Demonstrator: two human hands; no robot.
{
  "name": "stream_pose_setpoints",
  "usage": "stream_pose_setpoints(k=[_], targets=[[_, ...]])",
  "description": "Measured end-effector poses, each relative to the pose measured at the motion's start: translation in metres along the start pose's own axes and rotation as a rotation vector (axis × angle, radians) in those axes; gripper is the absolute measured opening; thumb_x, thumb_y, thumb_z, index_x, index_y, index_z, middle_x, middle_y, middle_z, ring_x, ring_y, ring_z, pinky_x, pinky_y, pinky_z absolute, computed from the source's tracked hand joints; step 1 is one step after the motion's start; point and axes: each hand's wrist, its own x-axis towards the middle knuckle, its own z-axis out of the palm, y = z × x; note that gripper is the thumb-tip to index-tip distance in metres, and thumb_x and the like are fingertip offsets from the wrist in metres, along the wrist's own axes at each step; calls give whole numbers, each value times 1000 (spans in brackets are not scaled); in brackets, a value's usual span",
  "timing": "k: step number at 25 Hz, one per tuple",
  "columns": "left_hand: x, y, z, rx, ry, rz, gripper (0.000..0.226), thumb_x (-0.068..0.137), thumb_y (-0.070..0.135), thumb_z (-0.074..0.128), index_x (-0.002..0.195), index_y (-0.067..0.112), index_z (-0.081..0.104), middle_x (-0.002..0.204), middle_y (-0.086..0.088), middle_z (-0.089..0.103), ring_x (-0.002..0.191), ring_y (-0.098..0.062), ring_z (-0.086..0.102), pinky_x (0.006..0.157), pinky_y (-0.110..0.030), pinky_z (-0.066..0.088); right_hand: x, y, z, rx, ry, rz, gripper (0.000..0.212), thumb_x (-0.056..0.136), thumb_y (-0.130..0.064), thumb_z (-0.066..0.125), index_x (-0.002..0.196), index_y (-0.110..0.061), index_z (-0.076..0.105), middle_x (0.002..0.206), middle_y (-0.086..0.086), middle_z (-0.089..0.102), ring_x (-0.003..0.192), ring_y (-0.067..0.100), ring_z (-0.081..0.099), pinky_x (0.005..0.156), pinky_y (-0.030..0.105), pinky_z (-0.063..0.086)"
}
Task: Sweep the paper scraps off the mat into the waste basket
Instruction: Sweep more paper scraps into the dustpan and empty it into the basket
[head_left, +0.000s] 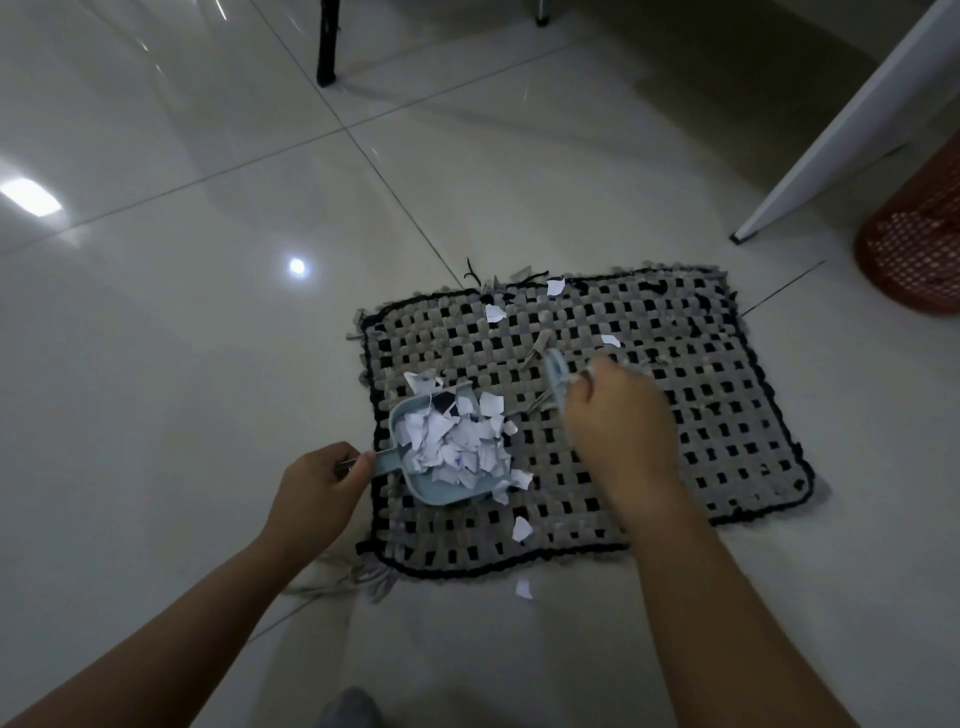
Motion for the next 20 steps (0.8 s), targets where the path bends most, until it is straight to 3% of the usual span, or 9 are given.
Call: stream_pose_setpoints(k=[3, 5, 8, 12, 15, 18, 20], targets=[[0, 1, 3, -16, -6, -10, 37, 89, 20, 54, 53, 16, 49, 43, 1, 43, 40, -13, 37, 43, -24, 25, 28, 29, -13, -66, 26, 114, 15, 92, -7, 40, 79, -5, 48, 54, 0, 35, 49, 18, 37, 43, 23, 20], [-1, 1, 4, -31, -10, -14, 40, 89, 20, 54, 50, 20, 45, 42, 2, 41, 40, -13, 36, 44, -24, 25, 34, 29, -11, -64, -20, 126, 15, 90, -4, 41, 77, -3, 50, 56, 3, 41, 51, 19, 38, 43, 23, 16], [-1, 4, 7, -31, -28, -11, 40, 89, 20, 53, 51, 20, 45, 43, 1, 41, 41, -14, 36, 45, -24, 26, 22, 6, 11, -92, -126, -30, 20, 91, -6, 43, 100, 3, 59, 84, 18, 66, 61, 22, 45, 42, 21, 18], [1, 6, 10, -22, -46, -1, 39, 90, 22, 52, 52, 18, 45, 45, 1, 43, 42, -14, 38, 45, -24, 27, -12, -27, 31, -137, -273, -274, 23, 91, -5, 37, 107, 1, 52, 95, 18, 64, 81, 31, 62, 43, 24, 18], [2, 5, 9, -26, -32, -9, 39, 90, 21, 53, 51, 20, 44, 44, 2, 43, 42, -13, 38, 45, -25, 28, -20, -29, 28, -108, -291, -303, 32, 92, -11, 25, 104, 0, 51, 75, 10, 52, 70, 26, 52, 43, 24, 17], [1, 4, 6, -43, -25, -7, 38, 90, 21, 53, 52, 19, 46, 44, 3, 43, 42, -12, 38, 45, -25, 28, -8, -21, 8, -4, -195, -216, 17, 96, -15, 36, 82, -10, 46, 59, 0, 41, 49, 16, 38, 42, 23, 21], [-1, 1, 2, -53, -7, -7, 35, 89, 20, 53, 55, 14, 50, 44, 2, 43, 42, -13, 38, 45, -26, 27, 13, -16, -5, 2, -100, -187, 19, 97, -17, 38, 79, -12, 43, 54, -4, 36, 45, 9, 33, 41, 23, 21]])
